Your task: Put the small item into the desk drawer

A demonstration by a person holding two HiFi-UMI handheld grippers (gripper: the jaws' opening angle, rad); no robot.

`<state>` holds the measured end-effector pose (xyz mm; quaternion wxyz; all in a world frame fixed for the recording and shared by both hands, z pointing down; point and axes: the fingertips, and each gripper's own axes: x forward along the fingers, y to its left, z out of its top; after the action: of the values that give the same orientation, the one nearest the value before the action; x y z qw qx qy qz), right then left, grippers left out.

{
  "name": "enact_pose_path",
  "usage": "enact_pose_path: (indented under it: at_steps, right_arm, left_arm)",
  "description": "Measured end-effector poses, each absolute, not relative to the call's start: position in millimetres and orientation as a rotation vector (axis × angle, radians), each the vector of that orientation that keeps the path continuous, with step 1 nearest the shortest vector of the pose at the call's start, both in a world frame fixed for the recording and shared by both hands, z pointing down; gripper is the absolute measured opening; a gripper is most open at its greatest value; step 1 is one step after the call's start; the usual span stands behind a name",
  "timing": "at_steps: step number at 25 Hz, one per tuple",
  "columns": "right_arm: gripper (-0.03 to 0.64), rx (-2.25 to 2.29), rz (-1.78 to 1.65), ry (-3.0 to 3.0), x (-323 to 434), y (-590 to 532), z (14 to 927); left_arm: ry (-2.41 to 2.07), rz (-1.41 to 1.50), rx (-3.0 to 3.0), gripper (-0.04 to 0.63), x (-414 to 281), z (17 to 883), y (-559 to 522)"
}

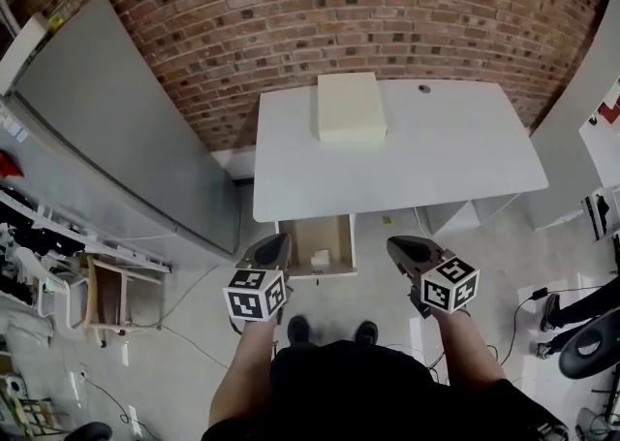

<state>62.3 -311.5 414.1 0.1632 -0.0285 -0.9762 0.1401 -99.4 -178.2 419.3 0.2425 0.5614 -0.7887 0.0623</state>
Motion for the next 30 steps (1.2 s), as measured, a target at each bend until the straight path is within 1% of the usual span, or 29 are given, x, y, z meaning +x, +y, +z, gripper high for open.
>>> enact_pose_path:
  at_steps: [4, 10, 17, 24, 30]
  right_arm:
    - [0.012, -0.163, 0.378, -2.866, 67, -306, 396]
    - [0.012, -0.201, 0.333, -2.920, 64, -281, 375]
    - [0.012, -0.165, 0.263, -2.975, 46, -237, 350]
    - [0.012, -0.151, 0.277, -2.994, 14, -182, 337]
    - [0.012, -0.157, 0.215, -2.994, -8, -158, 330]
  left_arm:
    - [-2.195, 0.186, 1.510, 0.012, -77, 411, -166]
    - [-2.248, 0.156, 1.487, 0.012, -72, 395, -134]
    - [-2.269, 0.133, 1.521, 0.012, -93, 379, -89]
    - [-2.286, 0.107, 1.559, 0.012, -127, 367, -41]
    - [-2.315, 0.091, 1.556, 0.012, -152, 363, -19]
